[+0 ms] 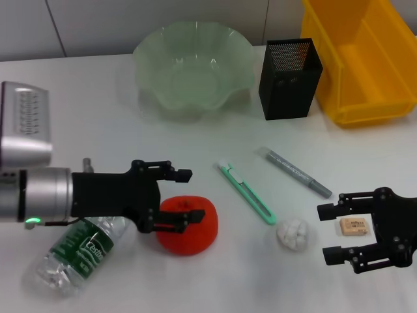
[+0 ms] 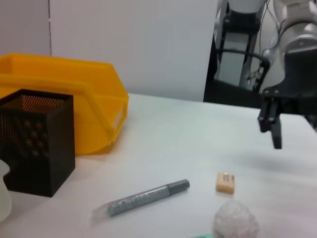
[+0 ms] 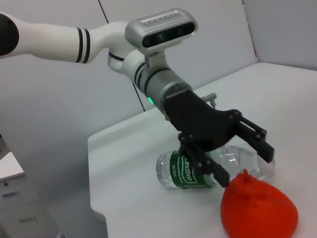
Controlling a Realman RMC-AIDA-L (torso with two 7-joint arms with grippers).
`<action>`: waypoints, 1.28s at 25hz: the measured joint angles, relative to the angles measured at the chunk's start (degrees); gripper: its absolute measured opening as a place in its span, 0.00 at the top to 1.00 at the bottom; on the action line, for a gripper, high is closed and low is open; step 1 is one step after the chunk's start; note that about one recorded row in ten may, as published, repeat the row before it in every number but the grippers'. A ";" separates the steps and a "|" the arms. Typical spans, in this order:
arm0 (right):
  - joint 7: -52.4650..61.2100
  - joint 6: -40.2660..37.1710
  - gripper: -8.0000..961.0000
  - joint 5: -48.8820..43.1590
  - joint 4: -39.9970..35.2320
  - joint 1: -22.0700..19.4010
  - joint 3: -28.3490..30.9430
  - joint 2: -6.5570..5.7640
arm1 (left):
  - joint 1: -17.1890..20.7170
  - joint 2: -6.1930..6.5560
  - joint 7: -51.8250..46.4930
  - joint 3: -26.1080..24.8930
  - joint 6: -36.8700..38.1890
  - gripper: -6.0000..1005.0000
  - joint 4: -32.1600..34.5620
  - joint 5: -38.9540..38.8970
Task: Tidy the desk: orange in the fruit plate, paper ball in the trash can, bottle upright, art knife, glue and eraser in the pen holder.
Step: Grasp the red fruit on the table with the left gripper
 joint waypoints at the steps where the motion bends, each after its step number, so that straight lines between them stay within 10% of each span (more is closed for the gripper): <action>1: 0.00 0.00 0.24 0.00 0.00 0.00 0.00 0.00 | 0.00 0.00 0.00 0.00 0.00 0.23 0.00 0.00; 32: 0.18 -0.59 0.26 -1.23 0.12 0.73 -0.08 0.54 | 0.62 0.28 -5.68 8.22 -5.88 0.23 3.44 1.48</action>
